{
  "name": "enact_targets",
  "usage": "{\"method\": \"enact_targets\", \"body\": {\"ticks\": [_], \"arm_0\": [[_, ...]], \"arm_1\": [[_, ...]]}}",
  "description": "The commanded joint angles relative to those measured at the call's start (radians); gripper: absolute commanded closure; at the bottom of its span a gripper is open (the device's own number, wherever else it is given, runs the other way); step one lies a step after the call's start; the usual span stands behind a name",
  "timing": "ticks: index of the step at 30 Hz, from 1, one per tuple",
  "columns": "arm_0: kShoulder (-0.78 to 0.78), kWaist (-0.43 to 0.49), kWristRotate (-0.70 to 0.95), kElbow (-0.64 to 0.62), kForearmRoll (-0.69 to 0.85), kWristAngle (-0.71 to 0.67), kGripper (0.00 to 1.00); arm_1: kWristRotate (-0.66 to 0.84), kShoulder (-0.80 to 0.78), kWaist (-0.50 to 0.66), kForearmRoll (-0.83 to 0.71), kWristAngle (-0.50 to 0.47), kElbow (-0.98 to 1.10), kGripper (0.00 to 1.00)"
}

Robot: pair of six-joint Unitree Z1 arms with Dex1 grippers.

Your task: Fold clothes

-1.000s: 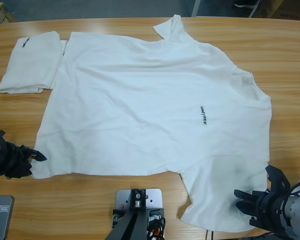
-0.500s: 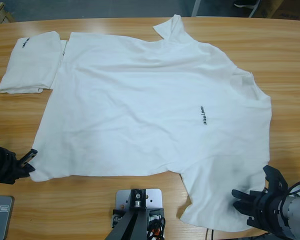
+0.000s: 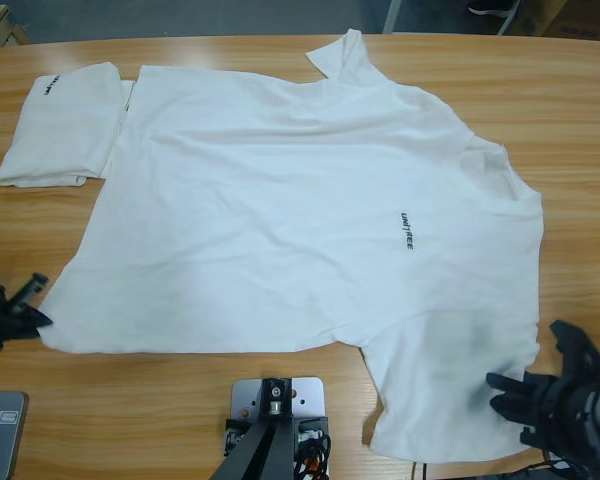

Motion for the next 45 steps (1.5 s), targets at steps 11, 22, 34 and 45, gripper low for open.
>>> {"method": "enact_targets", "body": {"ticks": [11,22,34,45], "arm_0": [[0.093,0.205,0.141,-0.193,0.045,-0.015,1.000],[0.203,0.243,0.235,-0.311,0.047,0.000,1.000],[0.310,0.311,0.273,-0.389,0.049,0.024,1.000],[0.353,0.372,0.315,-0.399,0.047,0.040,1.000]], "arm_1": [[-0.641,-0.076,-0.660,-0.039,0.012,-0.173,1.000],[-0.988,0.151,-0.850,-0.067,0.031,-0.355,1.000],[-1.170,0.323,-1.071,0.047,0.100,-0.573,1.000],[-1.246,0.367,-1.200,0.062,0.126,-0.611,1.000]]}}
